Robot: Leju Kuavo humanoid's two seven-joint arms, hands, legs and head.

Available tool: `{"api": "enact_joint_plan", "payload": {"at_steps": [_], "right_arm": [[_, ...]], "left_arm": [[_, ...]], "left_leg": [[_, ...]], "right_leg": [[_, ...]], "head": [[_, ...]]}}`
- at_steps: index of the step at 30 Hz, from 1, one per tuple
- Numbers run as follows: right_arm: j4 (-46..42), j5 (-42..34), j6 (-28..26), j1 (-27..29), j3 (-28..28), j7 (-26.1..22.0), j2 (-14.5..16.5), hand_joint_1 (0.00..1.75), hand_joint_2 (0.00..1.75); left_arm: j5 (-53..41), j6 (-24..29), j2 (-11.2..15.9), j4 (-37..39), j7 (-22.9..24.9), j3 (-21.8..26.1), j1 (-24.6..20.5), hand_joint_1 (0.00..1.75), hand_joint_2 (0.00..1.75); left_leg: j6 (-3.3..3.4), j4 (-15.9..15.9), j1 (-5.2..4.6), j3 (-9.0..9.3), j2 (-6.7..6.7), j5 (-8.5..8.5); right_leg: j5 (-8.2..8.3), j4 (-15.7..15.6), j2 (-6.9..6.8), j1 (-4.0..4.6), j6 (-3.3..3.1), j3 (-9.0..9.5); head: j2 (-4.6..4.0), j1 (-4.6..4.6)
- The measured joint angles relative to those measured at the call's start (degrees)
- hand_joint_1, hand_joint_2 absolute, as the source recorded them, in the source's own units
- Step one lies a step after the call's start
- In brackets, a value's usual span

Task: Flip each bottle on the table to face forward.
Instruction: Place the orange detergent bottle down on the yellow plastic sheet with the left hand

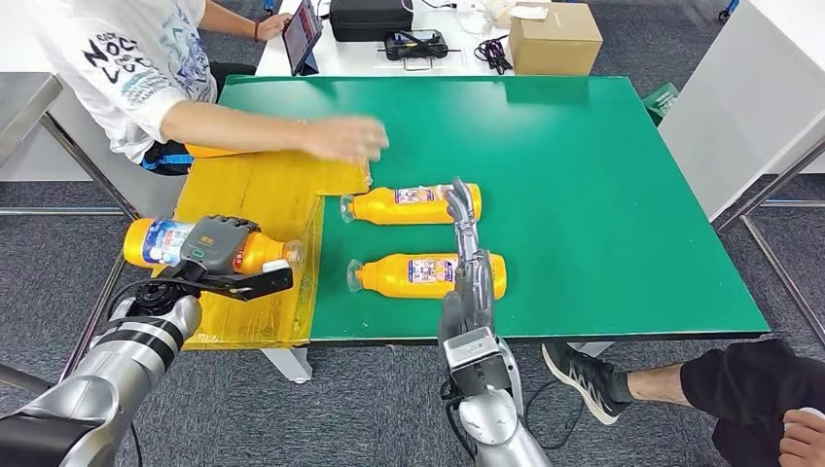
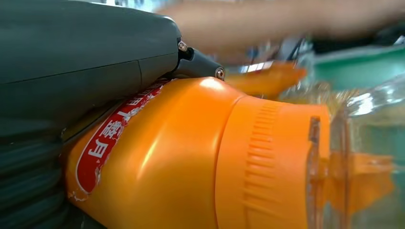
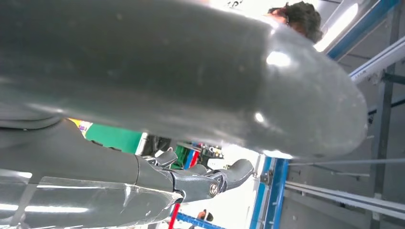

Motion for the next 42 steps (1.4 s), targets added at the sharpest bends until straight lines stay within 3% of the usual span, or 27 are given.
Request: {"api": "enact_joint_plan", "payload": {"at_steps": [6, 18, 19, 21, 22, 23, 25, 33, 42], "right_arm": [[0.69, 0.48, 0.51, -0.06, 0.64, 0.66, 0.00, 0.00, 0.00], [1.96, 0.64, 1.41, -0.28, 1.60, 1.00, 0.01, 0.00, 0.00], [2.03, 0.64, 1.43, -0.29, 1.61, 1.03, 0.01, 0.00, 0.00], [2.23, 0.63, 1.50, -0.33, 1.67, 1.07, 0.01, 0.00, 0.00], [2.34, 0.63, 1.57, -0.35, 1.70, 1.09, 0.01, 0.00, 0.00], [2.46, 0.62, 1.64, -0.38, 1.74, 1.11, 0.01, 0.00, 0.00], [2.73, 0.59, 1.82, -0.50, 1.84, 1.14, 0.02, 0.00, 0.00], [3.96, 0.51, 2.21, -0.90, 1.95, 1.41, 0.18, 0.00, 0.00], [4.96, 0.51, 2.31, -1.25, 2.20, 1.63, 0.22, 0.00, 0.00]], "left_arm": [[2.59, -4.27, -0.32, 1.81, -1.85, 1.66, 0.07, 1.75, 1.75], [2.92, -6.23, -0.51, 3.41, -2.22, 2.12, 0.74, 1.75, 1.75], [2.82, -6.27, -0.51, 3.47, -2.22, 2.12, 0.74, 1.48, 1.75], [2.57, -6.56, -0.51, 3.59, -2.26, 2.11, 0.73, 0.64, 1.75], [2.57, -6.82, -0.51, 3.65, -2.37, 2.10, 0.74, 0.21, 1.31], [2.76, -7.16, -0.52, 3.71, -2.55, 2.10, 0.75, 0.03, 0.87], [3.97, -8.35, -0.59, 3.82, -3.18, 2.09, 0.83, 0.00, 0.00], [12.04, -16.49, -0.93, 3.92, -5.24, 2.52, 0.99, 0.00, 0.00], [14.33, -19.91, -1.08, 3.91, -6.00, 3.25, 0.84, 0.00, 0.00]], "left_leg": [[0.00, 0.00, -0.01, -0.01, -0.02, 0.00], [0.00, 0.00, 0.00, -0.01, -0.06, 0.00], [0.00, -0.01, 0.00, -0.01, -0.06, 0.00], [0.00, -0.01, 0.00, -0.01, -0.06, 0.00], [0.00, -0.01, 0.00, 0.00, -0.06, 0.00], [0.00, -0.01, -0.01, 0.00, -0.06, 0.00], [0.00, -0.01, -0.01, 0.01, -0.07, 0.00], [0.00, -0.01, -0.01, 0.09, -0.28, 0.01], [-0.09, -0.02, -0.01, 0.20, -0.29, 0.09]], "right_leg": [[0.00, 0.00, -0.01, -0.01, 0.00, 0.01], [0.00, 0.00, -0.03, -0.01, 0.00, 0.02], [0.00, 0.00, -0.03, -0.01, 0.00, 0.03], [0.00, 0.00, -0.03, -0.01, 0.00, 0.03], [0.00, 0.00, -0.03, -0.01, 0.00, 0.04], [0.00, 0.00, -0.03, -0.01, 0.00, 0.05], [0.00, 0.00, -0.04, -0.02, 0.00, 0.07], [-0.02, -0.01, -0.27, -0.02, -0.01, 0.21], [-0.01, -0.01, -0.28, -0.02, -0.01, 0.33]], "head": [[0.00, 0.00], [0.00, 0.01], [0.00, 0.01], [0.00, 0.00], [0.00, 0.00], [0.00, 0.00], [0.00, 0.00], [0.00, 0.01], [0.00, -0.01]]}}
